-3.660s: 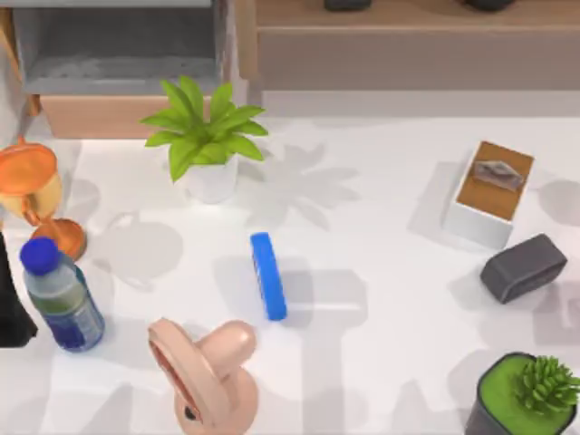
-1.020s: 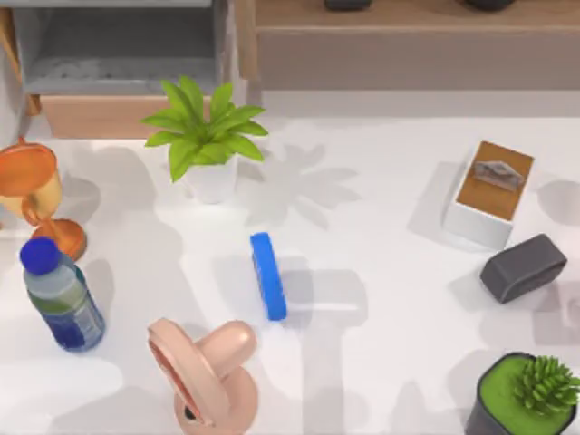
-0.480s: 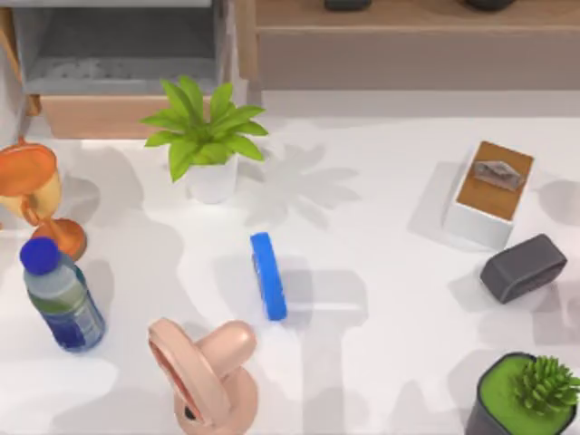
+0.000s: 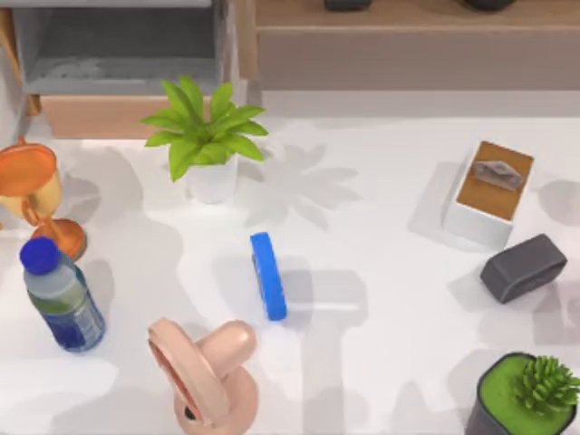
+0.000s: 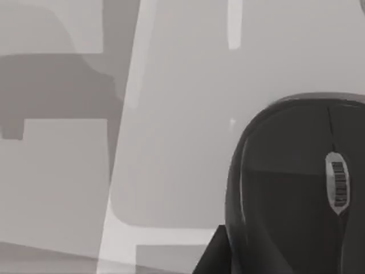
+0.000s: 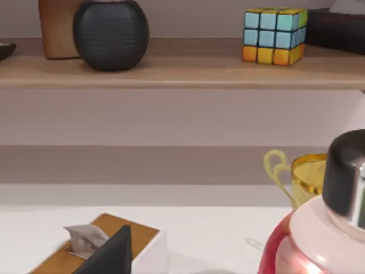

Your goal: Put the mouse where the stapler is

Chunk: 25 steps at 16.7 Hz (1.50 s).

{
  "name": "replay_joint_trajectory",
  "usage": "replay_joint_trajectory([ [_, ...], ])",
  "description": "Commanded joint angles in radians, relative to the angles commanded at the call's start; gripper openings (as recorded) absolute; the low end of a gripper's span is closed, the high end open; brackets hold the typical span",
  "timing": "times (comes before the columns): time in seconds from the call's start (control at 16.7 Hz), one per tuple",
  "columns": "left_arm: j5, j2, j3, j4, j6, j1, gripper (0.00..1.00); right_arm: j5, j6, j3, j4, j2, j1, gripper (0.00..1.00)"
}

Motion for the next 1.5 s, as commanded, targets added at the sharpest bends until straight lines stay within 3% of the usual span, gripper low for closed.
replay_joint_trajectory([
  [0.18,0.000,0.000,0.000,0.000,0.000,0.000,0.02,0.000,0.000,0.000,0.000,0.000,0.000,1.00],
  [0.24,0.000,0.000,0.000,0.000,0.000,0.000,0.00,0.000,0.000,0.000,0.000,0.000,0.000,1.00],
  [0.78,0.000,0.000,0.000,0.000,0.002,0.001,0.00,0.000,0.000,0.000,0.000,0.000,0.000,1.00],
  [1.08,-0.011,-0.107,0.017,-0.046,-0.087,0.003,0.00,0.000,0.000,0.000,0.000,0.000,0.000,1.00],
  [1.32,-0.028,-0.243,-0.016,-0.088,-0.225,-0.069,0.00,0.000,0.000,0.000,0.000,0.000,0.000,1.00],
  [1.5,-0.037,-0.328,-0.067,-0.109,-0.347,-0.191,0.00,0.000,0.000,0.000,0.000,0.000,0.000,1.00],
])
